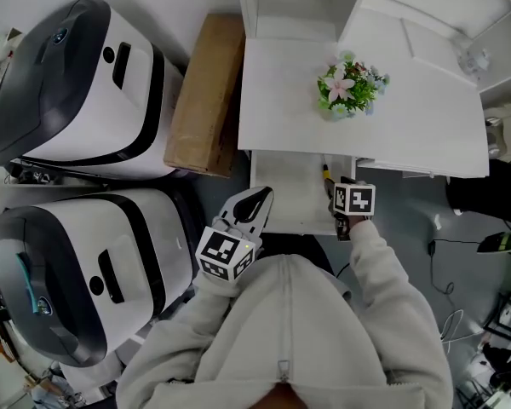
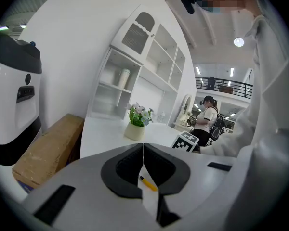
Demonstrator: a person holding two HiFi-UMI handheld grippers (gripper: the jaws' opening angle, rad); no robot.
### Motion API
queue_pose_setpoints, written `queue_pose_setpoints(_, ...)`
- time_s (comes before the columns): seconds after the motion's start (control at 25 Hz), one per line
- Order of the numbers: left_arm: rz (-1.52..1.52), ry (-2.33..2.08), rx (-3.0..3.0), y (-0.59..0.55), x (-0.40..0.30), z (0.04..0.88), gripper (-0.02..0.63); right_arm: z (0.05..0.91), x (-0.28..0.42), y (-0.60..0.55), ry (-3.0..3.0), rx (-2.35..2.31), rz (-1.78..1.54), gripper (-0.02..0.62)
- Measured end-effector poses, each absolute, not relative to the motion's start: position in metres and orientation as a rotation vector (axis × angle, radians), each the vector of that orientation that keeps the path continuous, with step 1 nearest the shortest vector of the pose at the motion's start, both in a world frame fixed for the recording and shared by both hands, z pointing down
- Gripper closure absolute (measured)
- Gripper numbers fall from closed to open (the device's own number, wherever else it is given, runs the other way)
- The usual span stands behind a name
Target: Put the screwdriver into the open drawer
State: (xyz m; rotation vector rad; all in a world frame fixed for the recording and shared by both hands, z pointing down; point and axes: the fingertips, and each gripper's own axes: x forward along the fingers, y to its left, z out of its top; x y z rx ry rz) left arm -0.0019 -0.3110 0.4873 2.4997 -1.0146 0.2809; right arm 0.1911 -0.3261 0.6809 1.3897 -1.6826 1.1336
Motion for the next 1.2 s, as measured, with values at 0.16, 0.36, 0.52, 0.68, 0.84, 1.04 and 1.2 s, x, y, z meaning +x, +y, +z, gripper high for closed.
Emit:
queue_pose_setpoints(0.16,0.270,-1.017,2.521,-0.318,-0.002,0.482,0.589,0.655,0.190,-0.321,-1.764,1.406,1.135,0.383)
queue_pose_setpoints(0.36,0.256,-1.002,2.560,-0.323,0.004,0.473,0.589,0.611,0.184,-0.320,-1.917,1.441,1.092,0.383)
queue_pose_setpoints(0.52,0.252,-0.982,2.603,-0.324,0.011,0.464,0.589,0.567,0.183,-0.323,-2.020,1.514,1.026,0.385)
queue_pose_setpoints(0.68,0.249,-0.968,2.652,-0.326,0.017,0.452,0.589,0.519,0.178,-0.323,-2.124,1.578,0.913,0.385)
queue_pose_setpoints(0.84,0.227,-0.975,2.695,-0.329,0.021,0.436,0.589,0.476,0.173,-0.322,-2.242,1.625,0.827,0.387)
queue_pose_setpoints(1.04,0.199,-1.006,2.739,-0.334,0.021,0.415,0.589,0.429,0.177,-0.322,-2.374,1.737,0.648,0.409)
queue_pose_setpoints(1.2,0.182,-1.032,2.772,-0.339,0.019,0.399,0.589,0.395,0.179,-0.318,-2.477,1.811,0.518,0.435)
